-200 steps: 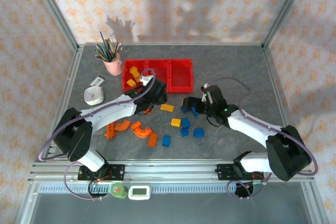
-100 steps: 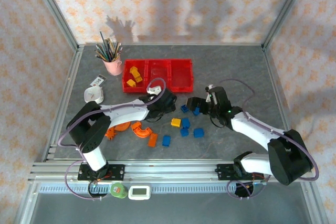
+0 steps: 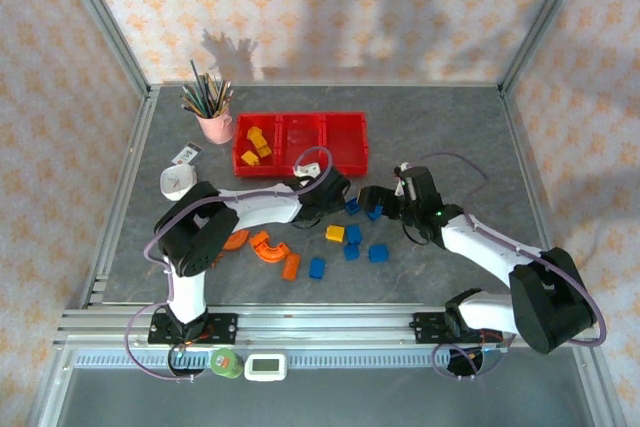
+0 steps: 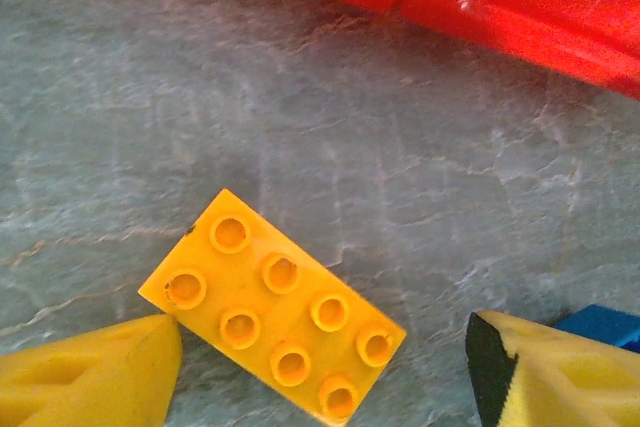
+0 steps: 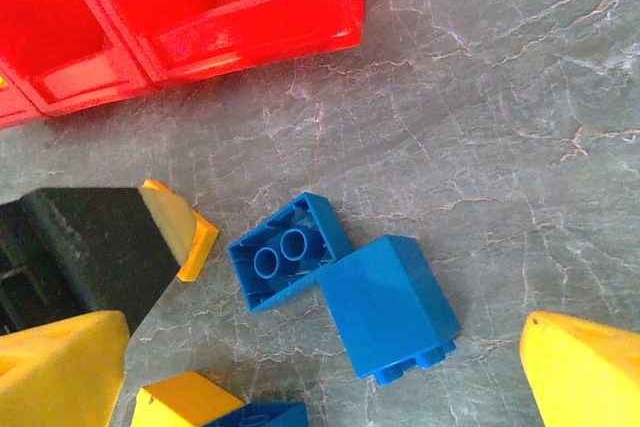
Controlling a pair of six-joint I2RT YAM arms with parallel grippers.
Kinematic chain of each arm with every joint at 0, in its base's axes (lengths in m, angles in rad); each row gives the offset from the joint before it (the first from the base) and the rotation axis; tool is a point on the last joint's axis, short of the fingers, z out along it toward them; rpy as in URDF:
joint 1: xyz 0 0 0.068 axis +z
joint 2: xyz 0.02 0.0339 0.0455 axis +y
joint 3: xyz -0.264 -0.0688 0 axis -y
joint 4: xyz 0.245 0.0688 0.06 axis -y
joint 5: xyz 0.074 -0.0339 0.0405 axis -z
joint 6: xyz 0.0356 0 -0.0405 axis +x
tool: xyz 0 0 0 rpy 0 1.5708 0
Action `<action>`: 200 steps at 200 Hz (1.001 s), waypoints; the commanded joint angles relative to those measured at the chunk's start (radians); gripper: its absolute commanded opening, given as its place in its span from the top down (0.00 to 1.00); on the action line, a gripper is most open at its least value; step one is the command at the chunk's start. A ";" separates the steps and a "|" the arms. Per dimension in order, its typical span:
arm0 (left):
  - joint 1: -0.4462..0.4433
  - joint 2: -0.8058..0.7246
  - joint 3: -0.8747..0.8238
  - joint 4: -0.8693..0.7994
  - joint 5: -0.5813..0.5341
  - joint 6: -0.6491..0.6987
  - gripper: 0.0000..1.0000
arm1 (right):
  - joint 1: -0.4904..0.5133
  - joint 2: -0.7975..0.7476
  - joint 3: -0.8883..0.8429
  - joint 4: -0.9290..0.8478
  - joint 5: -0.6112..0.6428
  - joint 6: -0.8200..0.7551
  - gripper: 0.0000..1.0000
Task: Sort the legos into containers by color
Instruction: Pick up the lego from the center of the table.
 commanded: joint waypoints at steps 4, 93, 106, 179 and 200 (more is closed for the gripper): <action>-0.004 0.059 0.076 -0.023 -0.054 0.028 0.24 | -0.007 -0.006 -0.003 0.018 0.005 -0.017 0.00; -0.009 0.130 0.115 -0.118 -0.132 0.044 0.34 | -0.045 -0.022 0.004 0.017 -0.035 -0.018 0.00; -0.011 0.131 0.113 -0.132 -0.144 0.048 0.37 | -0.046 -0.022 0.007 0.016 -0.036 -0.018 0.00; -0.022 0.086 0.059 -0.188 -0.186 0.092 0.56 | -0.049 -0.042 0.007 0.001 -0.035 -0.023 0.00; -0.021 0.074 0.031 -0.166 -0.167 0.099 0.57 | -0.048 -0.050 0.005 0.000 -0.033 -0.020 0.00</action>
